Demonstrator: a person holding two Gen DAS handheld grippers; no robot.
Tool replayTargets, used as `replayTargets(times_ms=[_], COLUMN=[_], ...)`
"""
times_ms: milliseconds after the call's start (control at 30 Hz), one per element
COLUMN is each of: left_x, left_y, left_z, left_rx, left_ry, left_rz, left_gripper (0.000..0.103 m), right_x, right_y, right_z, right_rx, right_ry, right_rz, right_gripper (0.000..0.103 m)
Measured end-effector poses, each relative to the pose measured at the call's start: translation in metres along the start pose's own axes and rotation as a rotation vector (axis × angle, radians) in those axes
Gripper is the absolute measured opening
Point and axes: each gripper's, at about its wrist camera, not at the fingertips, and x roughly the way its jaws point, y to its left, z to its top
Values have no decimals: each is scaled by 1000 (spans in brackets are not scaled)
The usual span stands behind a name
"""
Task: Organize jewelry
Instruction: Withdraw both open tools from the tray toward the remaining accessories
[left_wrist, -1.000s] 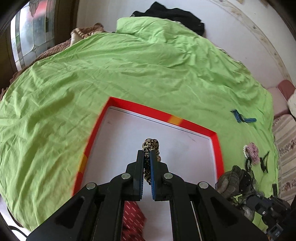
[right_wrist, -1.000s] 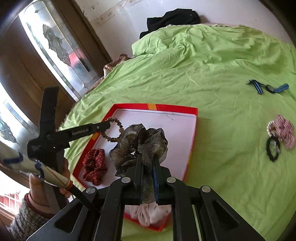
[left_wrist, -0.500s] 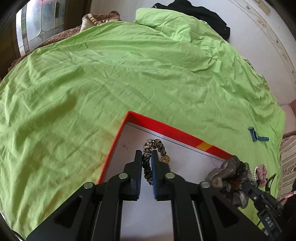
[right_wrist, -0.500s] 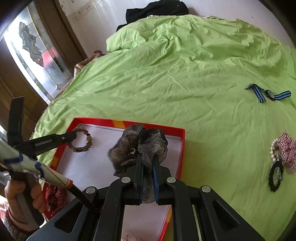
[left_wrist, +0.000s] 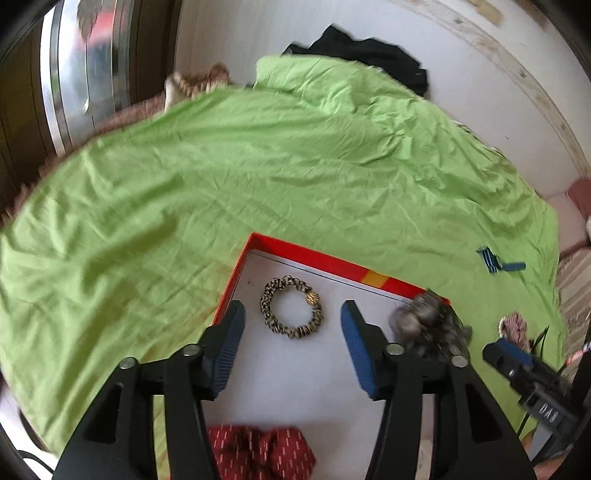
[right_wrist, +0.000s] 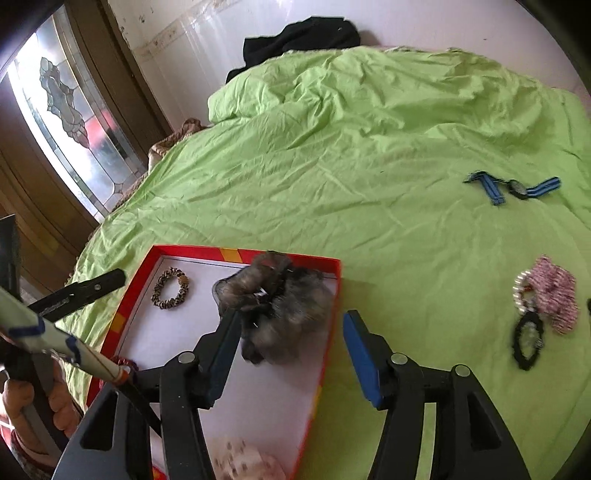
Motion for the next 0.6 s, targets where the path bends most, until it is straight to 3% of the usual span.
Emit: replayTargets(times_ms=[233, 400, 600], left_x=[-71, -101, -126], left_y=[-44, -86, -132], left_z=[-38, -73, -115], left_rx=[139, 215, 233], left_ry=[-161, -177, -185], left_rz=[108, 105, 86], left_gripper=[91, 93, 93], right_x=[-59, -99, -133], right_y=[-41, -82, -130], right_z=[-37, -77, -124], right_rx=[48, 96, 187], right_ry=[-38, -54, -49], right_rz=[-26, -79, -126], right_gripper=[68, 69, 70])
